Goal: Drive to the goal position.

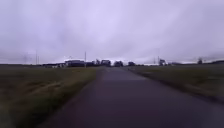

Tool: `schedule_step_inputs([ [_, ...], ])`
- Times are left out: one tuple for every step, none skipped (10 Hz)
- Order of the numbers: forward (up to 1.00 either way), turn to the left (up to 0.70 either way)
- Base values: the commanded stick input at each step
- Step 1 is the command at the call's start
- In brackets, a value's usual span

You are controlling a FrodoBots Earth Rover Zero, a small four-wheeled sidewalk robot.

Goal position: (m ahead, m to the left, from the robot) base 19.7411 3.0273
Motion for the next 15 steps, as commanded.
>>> schedule_step_inputs([
  [1.00, 0.00],
  [1.00, 0.00],
  [1.00, 0.00],
  [1.00, 0.00],
  [1.00, 0.00],
  [1.00, 0.00],
  [1.00, 0.00],
  [1.00, 0.00],
  [1.00, 0.00],
  [1.00, -0.03],
  [1.00, -0.12],
  [1.00, -0.26],
  [1.00, -0.13],
  [1.00, -0.02],
  [1.00, -0.01],
])
